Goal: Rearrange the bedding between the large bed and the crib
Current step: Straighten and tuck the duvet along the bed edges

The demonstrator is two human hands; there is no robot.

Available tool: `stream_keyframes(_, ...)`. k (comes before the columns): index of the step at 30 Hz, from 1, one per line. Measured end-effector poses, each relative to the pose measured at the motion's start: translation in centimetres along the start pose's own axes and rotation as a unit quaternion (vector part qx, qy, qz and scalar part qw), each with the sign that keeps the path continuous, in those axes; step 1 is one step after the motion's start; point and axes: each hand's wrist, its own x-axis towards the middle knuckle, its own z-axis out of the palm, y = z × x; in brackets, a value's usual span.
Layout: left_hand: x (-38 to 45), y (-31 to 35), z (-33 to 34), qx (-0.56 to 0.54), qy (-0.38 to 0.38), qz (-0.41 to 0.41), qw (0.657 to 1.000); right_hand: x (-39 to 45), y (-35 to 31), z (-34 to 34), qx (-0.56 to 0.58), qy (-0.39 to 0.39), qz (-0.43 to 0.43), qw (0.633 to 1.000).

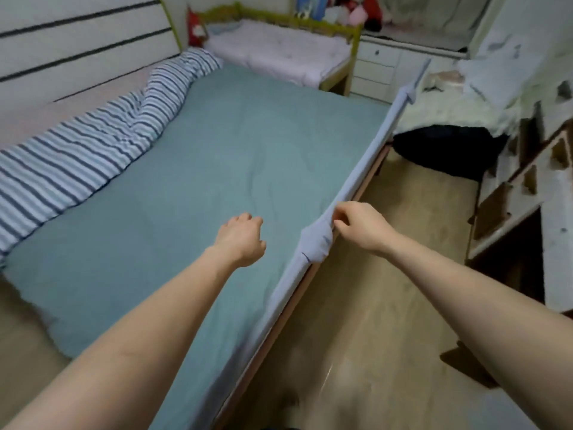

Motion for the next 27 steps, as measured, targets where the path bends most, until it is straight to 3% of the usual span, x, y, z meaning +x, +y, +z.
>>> stream_keyframes(5,7.5,-2.3,1.9,-0.027,-0.01,-0.083,0.996,11.6,0.6,2.2,-0.091,-0.069,-0.118,0.986)
stream_keyframes(9,15.5,-2.1,4.1,-0.071,-0.018,-0.135,0.988,20.7,3.6,4.1,-0.167,-0.161,-0.155,0.96)
stream_keyframes(15,25.1,1.2,10.1,-0.127,-0.075,-0.158,0.976,32.2,8.1,7.3,-0.291,-0.288,-0.218,0.886)
stream_keyframes(24,36.4,7.8,20.7,-0.159,-0.131,-0.209,0.956,44.4,15.1,18.9,-0.382,-0.435,-0.354,0.734)
stream_keyframes(27,39.2,9.9,23.8,-0.151,-0.17,-0.238,0.944,47.0,18.6,22.0,-0.391,-0.449,-0.357,0.72)
